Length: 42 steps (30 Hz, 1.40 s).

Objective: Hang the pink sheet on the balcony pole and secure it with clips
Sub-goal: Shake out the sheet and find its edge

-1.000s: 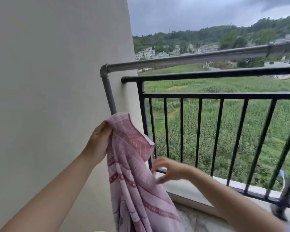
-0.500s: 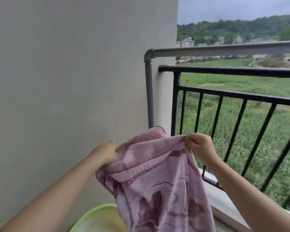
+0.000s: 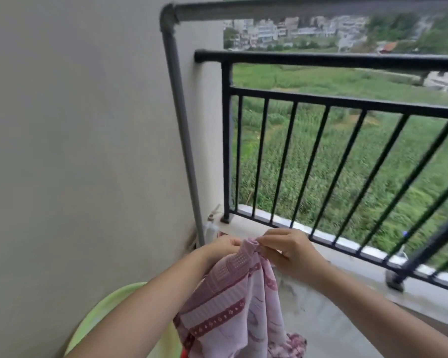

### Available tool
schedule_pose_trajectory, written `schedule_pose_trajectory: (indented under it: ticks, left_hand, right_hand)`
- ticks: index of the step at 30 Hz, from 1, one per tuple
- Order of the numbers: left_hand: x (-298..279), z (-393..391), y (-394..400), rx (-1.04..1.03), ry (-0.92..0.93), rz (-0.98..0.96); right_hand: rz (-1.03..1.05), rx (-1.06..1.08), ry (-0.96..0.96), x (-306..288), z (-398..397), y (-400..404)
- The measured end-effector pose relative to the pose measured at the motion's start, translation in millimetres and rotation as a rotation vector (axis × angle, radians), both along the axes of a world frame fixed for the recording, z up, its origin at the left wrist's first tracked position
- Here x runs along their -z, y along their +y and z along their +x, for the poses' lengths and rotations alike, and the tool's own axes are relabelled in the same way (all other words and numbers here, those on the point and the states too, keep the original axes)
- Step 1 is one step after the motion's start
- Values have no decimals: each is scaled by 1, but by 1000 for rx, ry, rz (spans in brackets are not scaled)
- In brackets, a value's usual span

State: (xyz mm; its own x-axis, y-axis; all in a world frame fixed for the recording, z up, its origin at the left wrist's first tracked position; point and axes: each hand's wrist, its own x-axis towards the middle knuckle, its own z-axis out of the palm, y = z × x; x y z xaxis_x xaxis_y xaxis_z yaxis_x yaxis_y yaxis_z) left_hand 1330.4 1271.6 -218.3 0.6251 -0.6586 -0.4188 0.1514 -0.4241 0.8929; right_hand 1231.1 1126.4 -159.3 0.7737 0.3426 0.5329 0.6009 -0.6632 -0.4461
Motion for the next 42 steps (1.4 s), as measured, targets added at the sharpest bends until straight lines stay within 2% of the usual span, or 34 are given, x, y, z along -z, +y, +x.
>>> schedule_pose_trajectory:
  ticks: [3, 5, 7, 9, 11, 12, 14, 16, 17, 19, 20, 23, 25, 26, 29, 30, 33, 36, 39, 42]
  left_hand:
    - [-4, 3, -6, -304, 1, -231]
    - [-25, 14, 1, -456, -9, -419]
    - [-53, 20, 10, -384, -56, -522]
    - [-74, 19, 22, -196, -62, -534]
    - [-92, 15, 34, -29, -37, -519]
    - [-97, 15, 41, 34, -55, -503]
    - [-112, 13, 55, 107, -98, -490]
    - [-127, 11, 69, 120, -131, -483]
    - [-134, 9, 77, 110, -163, -482]
    - [-142, 6, 95, 43, -218, -488]
    - [-146, 4, 104, 1, -233, -486]
    - [-151, -2, 134, -208, -281, -452]
    - [-148, -6, 143, -349, -401, -299]
    - [-144, -6, 145, -414, -515, -167]
    - [-139, -3, 140, -482, -931, 349]
    - [-140, -1, 138, -511, -1031, 407]
    - [-155, 6, 133, -684, -1246, 310]
    - [-171, 18, 138, -835, -1402, 145]
    - [-173, 29, 148, -887, -1458, 107]
    - [-164, 35, 156, -971, -1396, 231]
  right_hand:
    - [24, -11, 83, 12, -17, -14]
    - [-19, -60, 272, 21, -23, -19]
    - [-122, -77, 571, 29, -22, -19]
    - [14, 63, 779, 27, -12, -19]
    - [289, 309, 690, 20, 7, -23]
    - [353, 330, 641, 17, 19, -24]
    - [324, 121, 727, 11, 40, -17]
    - [166, -117, 830, 15, 58, -1]
    - [71, -153, 832, 18, 65, 9]
    - [-34, -147, 748, 19, 73, 26]
    - [-11, -127, 725, 18, 76, 30]
    - [253, -159, 837, 8, 83, 30]
    - [395, -103, 783, -4, 90, 24]
    - [392, -52, 703, -15, 94, 24]
    - [267, 31, 437, -62, 97, 27]
    - [168, -2, 396, -82, 94, 28]
    - [-313, -46, 539, -113, 90, 27]
    - [-667, -25, 738, -77, 91, 31]
    - [-715, -37, 849, -9, 85, 24]
    - [-664, 77, 959, 34, 83, 6]
